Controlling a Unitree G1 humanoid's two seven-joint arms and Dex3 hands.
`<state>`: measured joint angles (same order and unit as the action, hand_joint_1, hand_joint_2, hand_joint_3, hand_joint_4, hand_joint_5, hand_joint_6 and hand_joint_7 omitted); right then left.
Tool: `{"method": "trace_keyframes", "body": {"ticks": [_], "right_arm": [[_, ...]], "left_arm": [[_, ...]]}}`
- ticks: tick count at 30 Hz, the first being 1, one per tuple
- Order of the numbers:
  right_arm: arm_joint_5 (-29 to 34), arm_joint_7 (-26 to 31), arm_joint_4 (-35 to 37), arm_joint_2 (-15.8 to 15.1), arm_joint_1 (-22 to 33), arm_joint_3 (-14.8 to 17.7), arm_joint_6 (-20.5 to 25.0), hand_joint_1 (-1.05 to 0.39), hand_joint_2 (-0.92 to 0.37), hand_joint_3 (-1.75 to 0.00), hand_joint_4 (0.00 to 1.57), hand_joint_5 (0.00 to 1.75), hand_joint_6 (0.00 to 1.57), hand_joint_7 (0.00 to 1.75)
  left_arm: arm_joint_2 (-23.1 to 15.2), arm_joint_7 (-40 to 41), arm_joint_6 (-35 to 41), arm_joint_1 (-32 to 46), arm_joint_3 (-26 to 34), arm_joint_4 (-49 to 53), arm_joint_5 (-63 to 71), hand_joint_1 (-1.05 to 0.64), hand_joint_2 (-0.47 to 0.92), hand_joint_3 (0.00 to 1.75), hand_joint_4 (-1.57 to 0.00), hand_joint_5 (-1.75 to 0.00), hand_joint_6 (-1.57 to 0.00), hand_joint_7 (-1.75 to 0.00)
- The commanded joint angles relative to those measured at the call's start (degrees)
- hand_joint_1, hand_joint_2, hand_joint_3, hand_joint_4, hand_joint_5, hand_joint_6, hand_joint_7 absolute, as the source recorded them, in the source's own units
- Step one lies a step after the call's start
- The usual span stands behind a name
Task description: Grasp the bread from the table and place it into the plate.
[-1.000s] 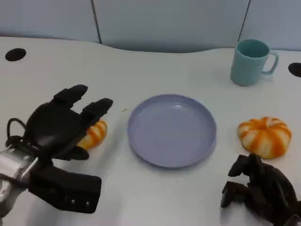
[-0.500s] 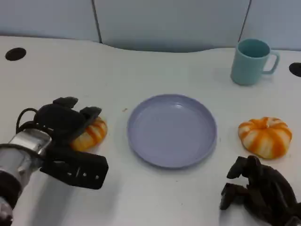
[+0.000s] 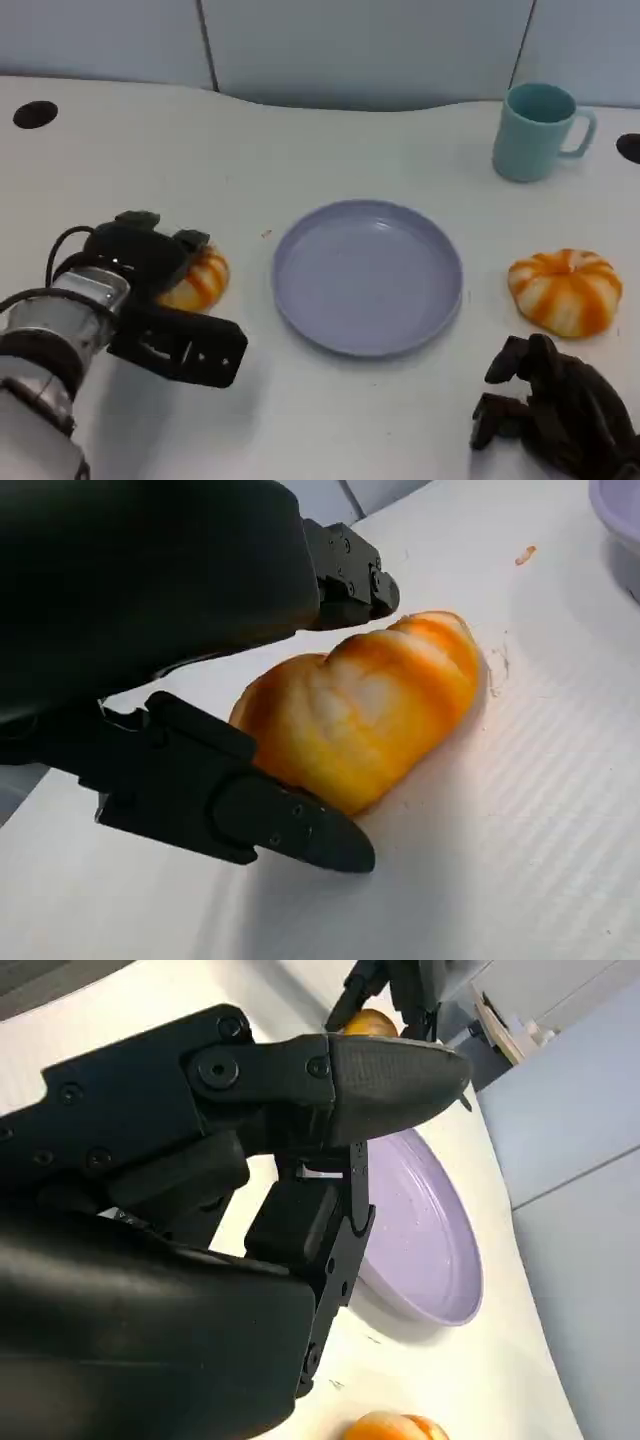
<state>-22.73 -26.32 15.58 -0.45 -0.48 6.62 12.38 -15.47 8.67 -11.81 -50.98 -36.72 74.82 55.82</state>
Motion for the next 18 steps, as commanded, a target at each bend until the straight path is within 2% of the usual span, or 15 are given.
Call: {"method": "trace_keyframes", "body": {"ticks": [1, 5, 11, 15, 16, 18], "right_arm": [[-0.7, 0.0, -0.3, -1.2, 2.2, 1.0, 1.6, -0.48, -0.92, -0.42, 1.28, 1.14, 1.18, 1.05], [-1.3, -0.8, -1.1, -1.4, 3.2, 1.2, 2.0, -0.47, -0.92, -0.42, 1.27, 1.13, 1.16, 1.04], [-2.1, -1.2, -2.6, -1.6, 4.3, 1.4, 2.9, -0.47, -0.92, -0.44, 1.25, 1.14, 1.15, 1.04], [-1.8, -0.9, -3.8, -1.6, 5.1, 1.3, 2.7, -0.47, -0.92, -0.45, 1.25, 1.15, 1.14, 1.04], [-2.0, -1.0, -3.8, -1.6, 5.1, 1.4, 2.8, -0.47, -0.92, -0.45, 1.25, 1.15, 1.14, 1.04], [-2.0, -0.8, -3.8, -1.5, 5.0, 1.5, 2.8, -0.47, -0.92, -0.44, 1.25, 1.16, 1.15, 1.05]], "left_arm": [[0.6, -1.3, 1.5, -2.0, -1.1, 2.0, -1.1, -0.67, 0.79, 0.01, 0.0, 0.0, -0.05, -0.01], [1.9, -3.8, 3.3, -2.6, -1.5, 2.9, -2.0, -0.67, 0.8, 0.01, 0.0, 0.0, -0.04, 0.0], [3.0, -6.0, 4.2, -2.5, -1.2, 3.4, -3.9, -0.59, 0.81, 0.01, -0.02, -0.01, -0.07, -0.02], [3.2, -6.8, 3.2, -2.1, -0.1, 3.4, -6.3, -0.4, 0.81, 0.0, -0.15, -0.05, -0.34, -0.05], [3.1, -7.0, 2.4, -2.0, 0.3, 3.3, -7.1, -0.38, 0.82, 0.0, -0.16, -0.05, -0.37, -0.04], [2.9, -7.3, 1.5, -1.9, 0.8, 3.3, -8.1, -0.27, 0.89, 0.02, -0.36, -0.1, -0.53, -0.04]]}}
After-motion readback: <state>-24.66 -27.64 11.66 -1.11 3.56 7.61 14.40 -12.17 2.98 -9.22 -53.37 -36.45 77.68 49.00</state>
